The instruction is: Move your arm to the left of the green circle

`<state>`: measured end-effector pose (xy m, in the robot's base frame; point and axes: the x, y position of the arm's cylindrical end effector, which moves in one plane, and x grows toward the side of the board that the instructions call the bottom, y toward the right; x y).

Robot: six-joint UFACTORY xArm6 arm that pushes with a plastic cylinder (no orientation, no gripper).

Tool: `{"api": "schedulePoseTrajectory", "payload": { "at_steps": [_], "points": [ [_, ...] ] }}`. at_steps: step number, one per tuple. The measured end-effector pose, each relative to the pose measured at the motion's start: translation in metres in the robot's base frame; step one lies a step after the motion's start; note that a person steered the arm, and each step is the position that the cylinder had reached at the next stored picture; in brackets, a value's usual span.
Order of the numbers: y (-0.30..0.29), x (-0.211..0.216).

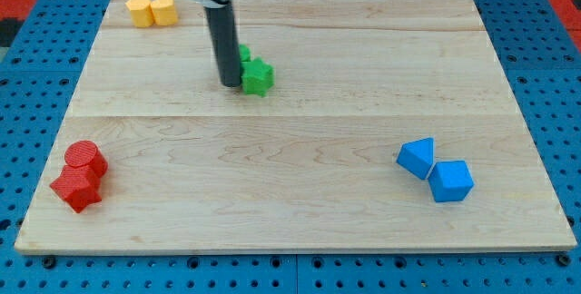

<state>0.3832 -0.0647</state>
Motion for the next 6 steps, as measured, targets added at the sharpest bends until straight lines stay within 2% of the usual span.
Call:
{"api": "schedulePoseTrajectory", "payload": {
  "at_steps": [1,2,3,4,5,6],
  "points": [
    [0.068,0.0],
    [0.171,0.0],
    [0.216,0.007],
    [0.132,0.056],
    [-0.015,0.035],
    [-0.063,-0.017]
  ]
}}
